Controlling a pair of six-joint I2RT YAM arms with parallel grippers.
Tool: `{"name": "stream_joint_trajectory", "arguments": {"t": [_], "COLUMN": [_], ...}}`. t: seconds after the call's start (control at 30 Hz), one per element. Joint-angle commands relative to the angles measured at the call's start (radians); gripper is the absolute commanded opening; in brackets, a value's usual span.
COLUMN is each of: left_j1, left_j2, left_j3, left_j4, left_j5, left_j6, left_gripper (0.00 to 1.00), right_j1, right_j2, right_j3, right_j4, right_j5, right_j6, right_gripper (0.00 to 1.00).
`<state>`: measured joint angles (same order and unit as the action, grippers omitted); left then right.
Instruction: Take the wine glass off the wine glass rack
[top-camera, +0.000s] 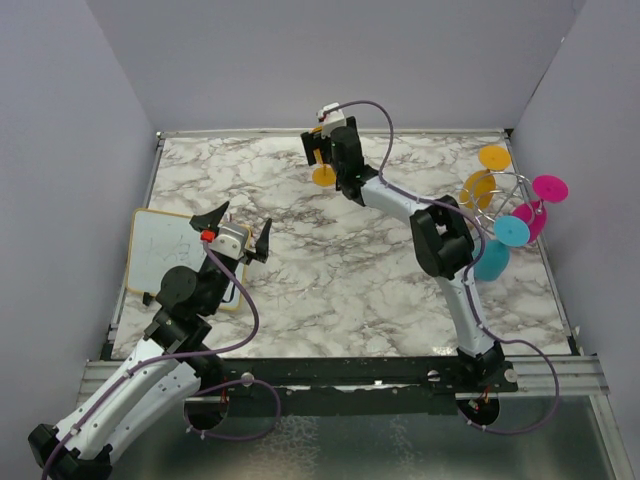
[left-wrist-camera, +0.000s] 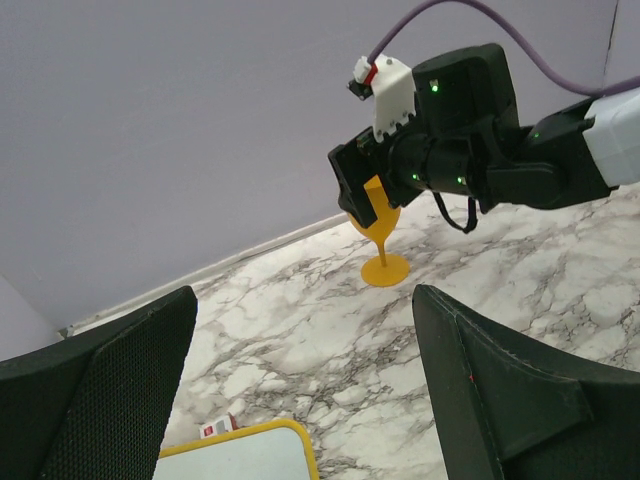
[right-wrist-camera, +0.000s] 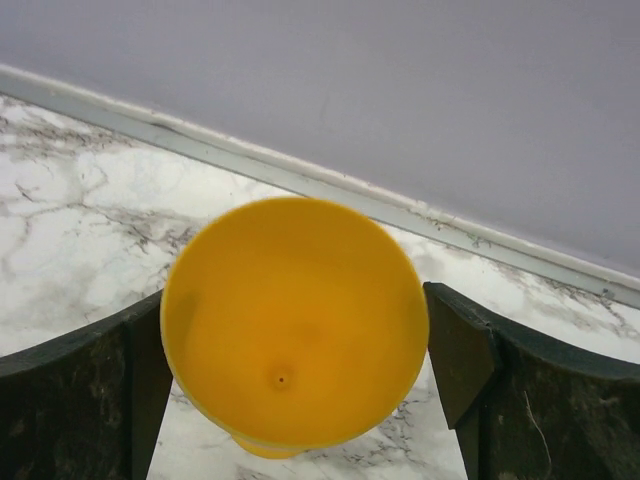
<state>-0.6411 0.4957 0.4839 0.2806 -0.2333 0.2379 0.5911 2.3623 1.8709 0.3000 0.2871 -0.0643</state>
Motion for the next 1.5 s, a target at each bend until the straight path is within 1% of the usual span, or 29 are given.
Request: {"name": "stream_joint_trajectory", "arguments": {"t": [0.0,0.1,0.17,0.27,0.37,0.43,0.53,0.63,0.77,0.9,1.0,1.1,1.3,1.37,1.47], "left_j1": [0.006,0.006,0.006,0.005,0.006,0.006,0.005,0.005,0.005,0.006,0.005,0.006,0.006,0.006,0.004], "left_j2": [-0.01,-0.01,-0.008,-0.002,0.006,0.01,0.022,0.039,0.08,0.135,0.17,0.187,0.151,0.139,0.127], "left_j3": [0.012,0.01,0.009,0.009,0.009,0.006,0.007,0.006,0.022,0.048,0.07,0.085,0.081,0.077,0.077], "left_j4": [0.026,0.026,0.027,0.027,0.027,0.026,0.02,0.013,0.0,-0.023,-0.041,-0.053,-0.055,-0.051,-0.05], "left_j5": [-0.008,-0.009,-0.008,-0.005,0.001,0.006,0.015,0.028,0.055,0.111,0.147,0.164,0.164,0.155,0.14], "left_j6": [-0.004,-0.004,-0.007,-0.01,-0.014,-0.018,-0.021,-0.025,-0.045,-0.081,-0.098,-0.111,-0.123,-0.127,-0.133], "left_gripper": [0.91,0.92,0.93,0.94,0.95,0.96,0.98,1.0,1.0,0.99,1.0,1.0,1.0,1.0,1.0], "right_j1": [0.008,0.009,0.009,0.008,0.009,0.008,0.009,0.008,0.009,0.007,0.007,0.008,0.007,0.007,0.007], "right_j2": [-0.126,-0.207,-0.297,-0.436,-0.573,-0.688,-0.894,-1.1,-1.34,-1.507,-1.563,-1.562,-1.472,-1.435,-1.4], "right_j3": [0.071,0.063,0.032,-0.066,-0.148,-0.233,-0.411,-0.573,-0.687,-0.734,-0.717,-0.679,-0.618,-0.602,-0.595], "right_j4": [-0.09,-0.14,-0.165,-0.164,-0.221,-0.26,-0.298,-0.329,-0.443,-0.576,-0.699,-0.805,-0.976,-1.032,-1.072], "right_j5": [0.032,0.007,0.001,-0.057,-0.121,-0.135,-0.129,-0.116,-0.137,-0.1,-0.027,0.087,0.347,0.399,0.454], "right_j6": [0.027,0.035,0.045,0.038,0.039,0.048,0.082,0.144,0.183,0.194,0.175,0.146,0.173,0.207,0.246], "right_gripper": [1.0,1.0,1.0,1.0,0.99,1.0,1.0,1.0,1.0,1.0,1.0,1.0,1.0,1.0,0.99]}}
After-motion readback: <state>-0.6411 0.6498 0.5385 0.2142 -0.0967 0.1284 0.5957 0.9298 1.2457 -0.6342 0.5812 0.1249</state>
